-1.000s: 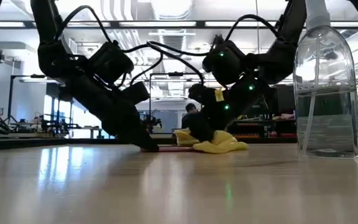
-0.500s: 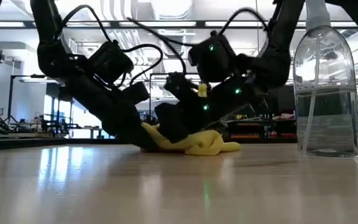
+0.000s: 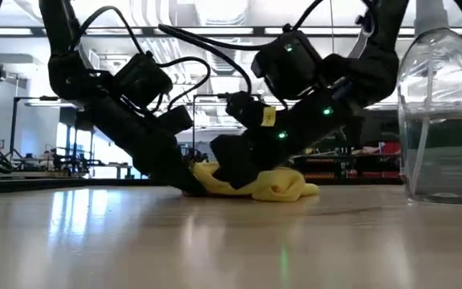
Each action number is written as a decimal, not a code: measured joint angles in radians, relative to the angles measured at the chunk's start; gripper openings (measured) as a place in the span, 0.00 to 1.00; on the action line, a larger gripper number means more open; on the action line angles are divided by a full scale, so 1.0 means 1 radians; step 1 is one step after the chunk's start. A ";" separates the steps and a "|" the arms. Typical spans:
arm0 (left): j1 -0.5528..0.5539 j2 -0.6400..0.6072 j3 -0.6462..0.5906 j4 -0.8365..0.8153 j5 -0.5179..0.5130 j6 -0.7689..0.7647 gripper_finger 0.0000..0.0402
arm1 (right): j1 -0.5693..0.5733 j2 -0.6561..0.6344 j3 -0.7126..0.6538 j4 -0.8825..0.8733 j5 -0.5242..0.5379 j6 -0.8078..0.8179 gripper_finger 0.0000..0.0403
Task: Apply microfiber cloth
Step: Wipe the front of the pink cellphone with a microfiber cloth
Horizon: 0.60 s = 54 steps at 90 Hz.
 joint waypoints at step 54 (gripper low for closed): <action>-0.002 -0.001 -0.002 0.005 -0.007 -0.003 0.81 | -0.021 -0.066 -0.112 0.071 0.163 0.049 0.00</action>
